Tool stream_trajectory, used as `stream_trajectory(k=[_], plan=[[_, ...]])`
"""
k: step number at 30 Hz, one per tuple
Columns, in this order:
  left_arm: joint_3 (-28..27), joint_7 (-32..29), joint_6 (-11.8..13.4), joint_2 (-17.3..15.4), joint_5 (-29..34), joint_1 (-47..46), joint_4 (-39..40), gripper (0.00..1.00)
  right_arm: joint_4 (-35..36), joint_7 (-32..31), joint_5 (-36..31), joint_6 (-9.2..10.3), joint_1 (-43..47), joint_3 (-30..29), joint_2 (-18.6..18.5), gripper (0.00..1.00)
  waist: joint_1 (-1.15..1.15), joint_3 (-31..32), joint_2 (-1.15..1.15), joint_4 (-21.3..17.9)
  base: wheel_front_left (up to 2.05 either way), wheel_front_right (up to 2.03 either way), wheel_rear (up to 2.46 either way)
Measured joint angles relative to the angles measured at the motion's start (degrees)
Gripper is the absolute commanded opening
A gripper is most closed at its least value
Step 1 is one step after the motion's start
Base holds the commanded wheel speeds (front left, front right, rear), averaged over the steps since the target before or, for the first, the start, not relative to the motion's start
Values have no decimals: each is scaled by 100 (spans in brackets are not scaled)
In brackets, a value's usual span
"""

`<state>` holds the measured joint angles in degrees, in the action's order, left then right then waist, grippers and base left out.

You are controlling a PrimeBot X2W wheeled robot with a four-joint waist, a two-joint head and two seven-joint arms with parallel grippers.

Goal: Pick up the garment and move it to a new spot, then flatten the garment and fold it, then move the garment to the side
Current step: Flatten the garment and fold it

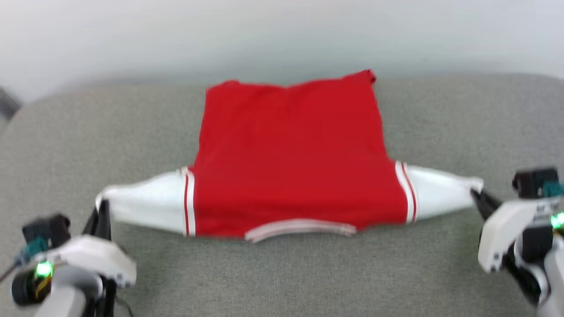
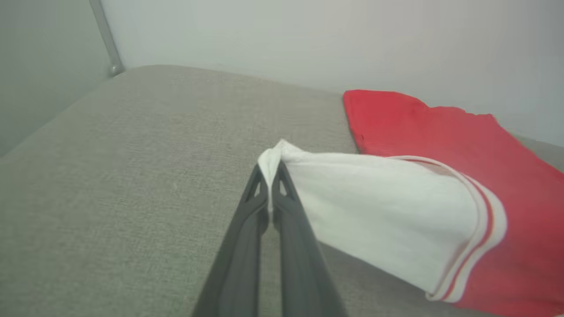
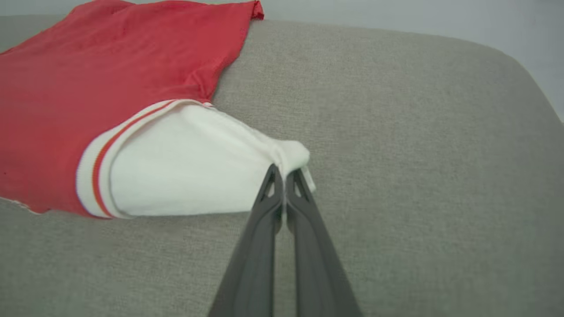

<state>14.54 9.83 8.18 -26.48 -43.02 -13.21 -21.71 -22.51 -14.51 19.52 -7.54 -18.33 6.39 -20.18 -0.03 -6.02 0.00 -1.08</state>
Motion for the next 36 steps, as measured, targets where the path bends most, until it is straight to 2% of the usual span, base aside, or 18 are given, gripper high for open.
stream_trajectory(k=[1,10,16,17,18,19,23,28,33,36], plan=[[0,0,0,0,0,0,0,0,0,0,0,0,0,0,0,0,0,0,0,0,0,0,0],[-15,-805,1122,-382,-66,2407,2058,0,1856,-1258,-233,1,2401,-871,573,0,0,697,0,7,0,0,0],[100,-1170,1470,-477,-118,3203,2666,0,2403,-1889,-387,2,3438,-1252,1025,0,0,733,0,62,0,0,0],[130,-1201,1497,-480,-109,3234,2720,0,2431,-1937,-396,2,3528,-1298,1088,25,0,725,0,71,0,0,0],[154,-1217,1505,-468,-109,3242,2773,0,2454,-1981,-387,2,3571,-1325,1155,59,1,715,0,81,0,0,0],[179,-1217,1505,-450,-102,3233,2827,0,2480,-2006,-401,3,3602,-1314,1183,100,1,703,0,92,0,0,0],[286,-1209,1494,-387,-46,3136,2928,0,2592,-1922,-371,3,3458,-1279,1237,100,2,622,0,115,0,0,0],[307,-1060,1386,-388,94,2800,3141,0,2576,-1482,-370,3,2362,-1452,1228,100,2,314,0,128,0,0,0],[343,-934,1276,-363,230,2306,3333,0,1867,-1206,-324,3,716,-1619,1205,100,4,-217,0,200,0,0,0],[426,-850,1159,-294,324,1941,3421,0,1257,-1232,-282,3,-324,-1669,1025,100,4,-584,0,305,0,0,0]])
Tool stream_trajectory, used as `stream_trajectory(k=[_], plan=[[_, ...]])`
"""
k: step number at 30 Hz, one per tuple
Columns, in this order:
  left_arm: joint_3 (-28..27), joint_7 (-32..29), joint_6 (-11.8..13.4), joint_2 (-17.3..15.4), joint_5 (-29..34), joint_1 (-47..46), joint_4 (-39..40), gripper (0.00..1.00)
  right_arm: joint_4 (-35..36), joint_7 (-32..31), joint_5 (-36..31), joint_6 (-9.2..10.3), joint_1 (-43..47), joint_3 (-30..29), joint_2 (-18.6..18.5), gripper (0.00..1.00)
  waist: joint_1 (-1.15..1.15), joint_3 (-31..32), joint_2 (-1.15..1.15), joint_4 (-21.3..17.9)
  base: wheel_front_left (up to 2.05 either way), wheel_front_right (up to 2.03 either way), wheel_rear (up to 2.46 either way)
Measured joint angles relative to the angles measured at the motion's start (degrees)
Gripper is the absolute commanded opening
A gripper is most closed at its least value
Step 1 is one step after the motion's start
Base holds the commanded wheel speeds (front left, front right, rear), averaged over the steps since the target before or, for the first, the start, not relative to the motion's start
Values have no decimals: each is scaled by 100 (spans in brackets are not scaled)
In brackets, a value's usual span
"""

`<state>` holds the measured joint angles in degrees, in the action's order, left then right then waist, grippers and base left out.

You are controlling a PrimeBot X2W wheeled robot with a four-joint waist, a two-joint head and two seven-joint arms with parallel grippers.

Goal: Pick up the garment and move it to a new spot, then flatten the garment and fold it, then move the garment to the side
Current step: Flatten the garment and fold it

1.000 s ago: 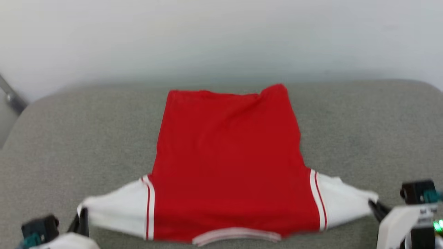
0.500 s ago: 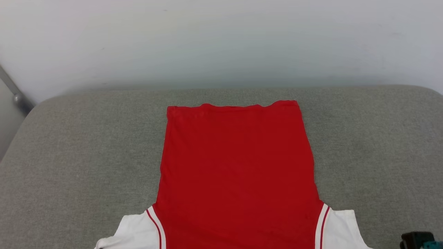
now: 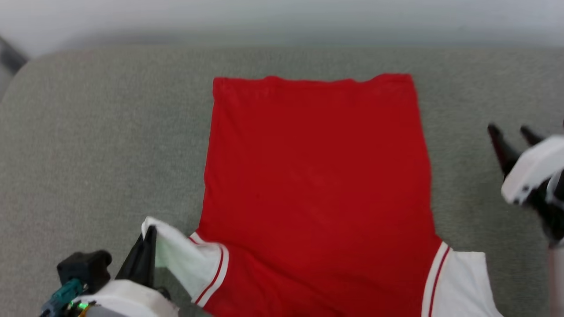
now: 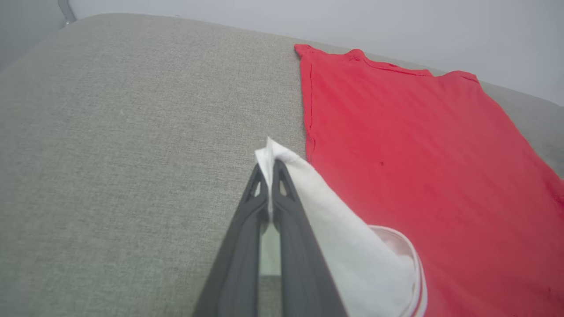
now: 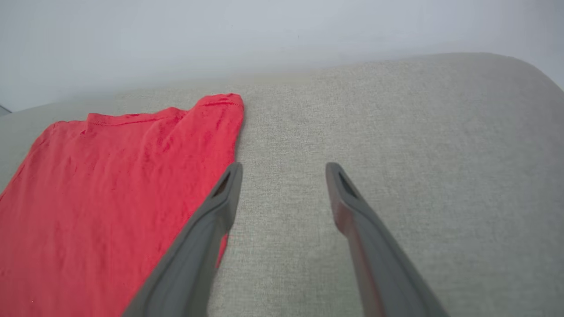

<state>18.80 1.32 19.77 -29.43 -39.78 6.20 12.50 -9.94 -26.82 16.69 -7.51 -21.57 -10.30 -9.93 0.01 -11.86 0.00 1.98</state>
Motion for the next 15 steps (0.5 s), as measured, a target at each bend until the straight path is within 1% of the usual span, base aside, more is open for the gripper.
stream_trajectory(k=[2,5,8,13,15], plan=[[68,67,-73,66,68,-222,55,0,-375,-105,-16,0,-623,20,-146,100,0,-246,0,97,0,0,0],[163,153,-197,144,154,-546,94,0,-967,-425,-65,0,-1555,91,-337,100,0,-614,0,272,0,0,0],[291,246,-319,255,235,-866,119,0,-1504,-911,-113,0,-2387,216,-576,100,0,-964,0,477,0,0,0],[489,349,-525,441,316,-1295,85,0,-2065,-1760,-337,0,-3312,271,-592,100,1,-1492,0,838,0,0,0],[557,378,-605,503,331,-1439,27,0,-2217,-1952,-466,0,-3522,277,-603,100,1,-1662,0,988,0,0,0]])
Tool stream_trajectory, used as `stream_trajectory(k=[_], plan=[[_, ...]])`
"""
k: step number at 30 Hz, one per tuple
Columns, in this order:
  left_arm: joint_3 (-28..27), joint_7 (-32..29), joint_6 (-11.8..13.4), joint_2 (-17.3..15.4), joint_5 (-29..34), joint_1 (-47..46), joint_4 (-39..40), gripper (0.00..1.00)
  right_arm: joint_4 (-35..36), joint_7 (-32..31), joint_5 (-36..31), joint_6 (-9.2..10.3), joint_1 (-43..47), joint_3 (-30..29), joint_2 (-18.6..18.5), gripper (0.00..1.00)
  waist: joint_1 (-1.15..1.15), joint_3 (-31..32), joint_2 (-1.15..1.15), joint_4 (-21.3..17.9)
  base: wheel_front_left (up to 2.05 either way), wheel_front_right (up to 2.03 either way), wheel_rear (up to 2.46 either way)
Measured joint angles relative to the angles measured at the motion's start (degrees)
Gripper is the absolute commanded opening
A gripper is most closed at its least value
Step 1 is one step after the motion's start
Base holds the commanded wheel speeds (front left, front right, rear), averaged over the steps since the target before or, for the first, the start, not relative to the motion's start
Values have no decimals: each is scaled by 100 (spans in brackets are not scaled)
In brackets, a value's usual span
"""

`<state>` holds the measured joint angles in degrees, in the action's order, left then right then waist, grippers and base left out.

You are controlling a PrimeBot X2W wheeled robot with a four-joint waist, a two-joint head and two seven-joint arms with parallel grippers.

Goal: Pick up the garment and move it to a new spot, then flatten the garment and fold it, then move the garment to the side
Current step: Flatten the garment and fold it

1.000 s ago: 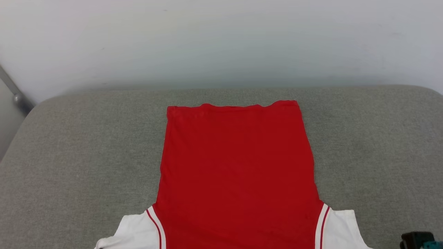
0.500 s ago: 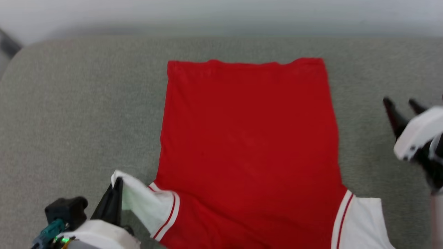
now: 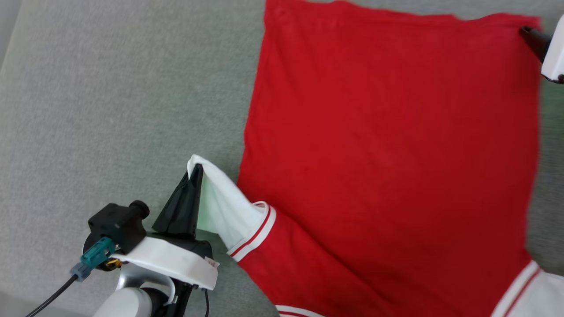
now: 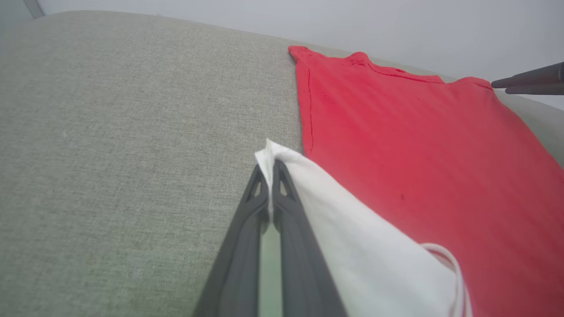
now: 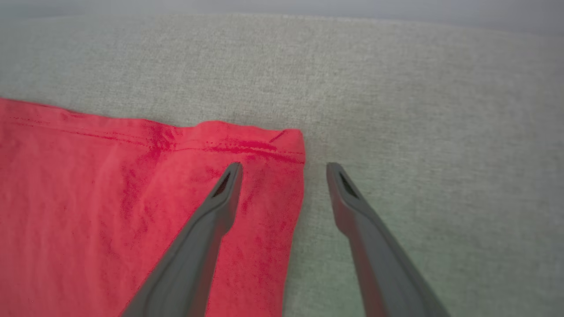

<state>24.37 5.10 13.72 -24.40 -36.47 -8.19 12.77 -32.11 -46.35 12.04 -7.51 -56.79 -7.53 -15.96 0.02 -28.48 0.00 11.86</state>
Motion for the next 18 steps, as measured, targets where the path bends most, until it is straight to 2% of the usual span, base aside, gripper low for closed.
stream_trajectory(k=[7,8,10,13,18], plan=[[76,105,-122,96,-3,-164,-226,0,-493,-645,-180,2,-377,-274,70,100,-1,-390,0,361,0,0,0],[76,116,-141,97,-9,-166,-256,0,-511,-735,-212,1,-406,-319,69,49,-1,-405,0,381,0,0,0],[75,141,-155,101,-15,-174,-305,0,-534,-861,-232,1,-441,-376,87,0,-2,-393,0,387,0,0,0],[67,159,-156,102,-46,-175,-376,0,-514,-914,-291,1,-405,-294,130,0,-2,-323,0,370,0,0,0],[69,164,-157,99,-74,-156,-494,0,-303,-704,-286,1,-206,198,13,0,-1,-125,0,316,0,0,0]])
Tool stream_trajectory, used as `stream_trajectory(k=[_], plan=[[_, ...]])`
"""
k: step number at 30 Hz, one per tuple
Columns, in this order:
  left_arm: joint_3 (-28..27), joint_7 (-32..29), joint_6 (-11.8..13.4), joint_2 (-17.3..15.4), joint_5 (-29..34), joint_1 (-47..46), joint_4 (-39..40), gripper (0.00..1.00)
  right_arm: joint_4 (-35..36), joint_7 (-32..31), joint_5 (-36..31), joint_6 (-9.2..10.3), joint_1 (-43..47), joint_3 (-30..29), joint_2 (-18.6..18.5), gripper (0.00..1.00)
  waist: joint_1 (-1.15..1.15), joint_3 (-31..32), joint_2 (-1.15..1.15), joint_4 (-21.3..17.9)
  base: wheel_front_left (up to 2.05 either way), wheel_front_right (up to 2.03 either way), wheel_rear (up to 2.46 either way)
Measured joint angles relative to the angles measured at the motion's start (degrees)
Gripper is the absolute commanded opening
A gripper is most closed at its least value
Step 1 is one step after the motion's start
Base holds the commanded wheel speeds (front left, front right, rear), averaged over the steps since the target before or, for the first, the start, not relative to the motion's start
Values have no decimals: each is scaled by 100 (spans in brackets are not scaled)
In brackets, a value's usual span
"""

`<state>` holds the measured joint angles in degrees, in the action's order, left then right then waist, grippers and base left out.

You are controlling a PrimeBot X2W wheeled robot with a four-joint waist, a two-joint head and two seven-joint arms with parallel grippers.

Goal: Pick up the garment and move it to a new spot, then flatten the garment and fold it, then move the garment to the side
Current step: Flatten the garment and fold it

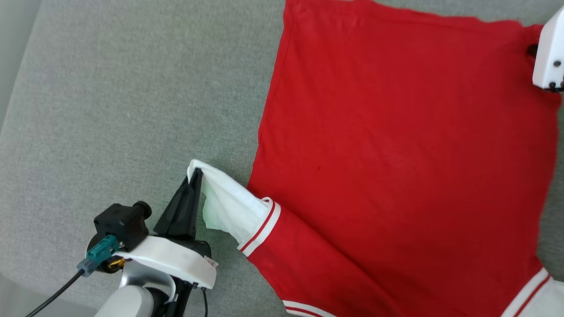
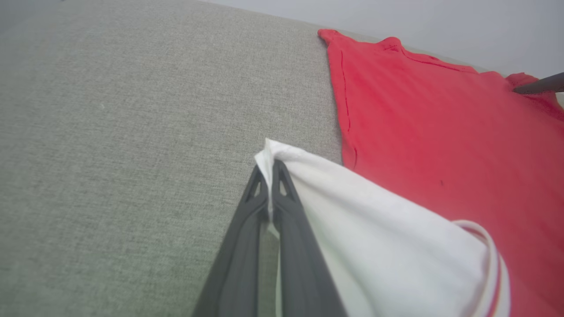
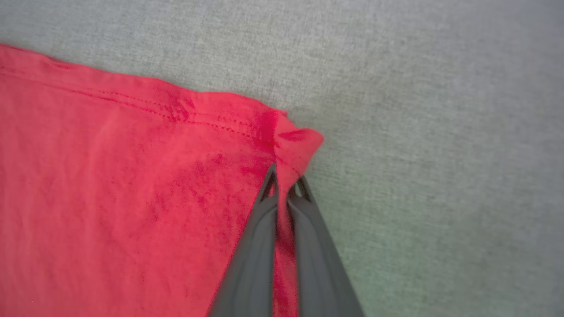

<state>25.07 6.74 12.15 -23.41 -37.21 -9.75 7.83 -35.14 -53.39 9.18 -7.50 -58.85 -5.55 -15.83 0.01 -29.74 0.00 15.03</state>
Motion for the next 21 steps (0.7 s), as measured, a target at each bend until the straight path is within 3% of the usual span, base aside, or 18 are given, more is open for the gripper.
stream_trajectory(k=[7,13,18,21], plan=[[-80,-51,140,-89,-111,324,-158,0,745,250,321,-1,530,681,-620,0,-1,587,0,-162,0,0,0],[-230,-151,361,-246,-245,811,-202,0,1770,123,704,-1,1884,666,-1171,0,-1,1206,0,-451,0,0,0],[-339,-313,546,-434,-350,1257,-171,0,2539,-54,869,-1,3669,101,-1191,0,-2,1622,0,-854,0,0,0],[-375,-435,659,-561,-376,1429,-147,0,2855,-147,895,-1,4758,-333,-887,0,-2,1835,0,-1106,0,0,0]])
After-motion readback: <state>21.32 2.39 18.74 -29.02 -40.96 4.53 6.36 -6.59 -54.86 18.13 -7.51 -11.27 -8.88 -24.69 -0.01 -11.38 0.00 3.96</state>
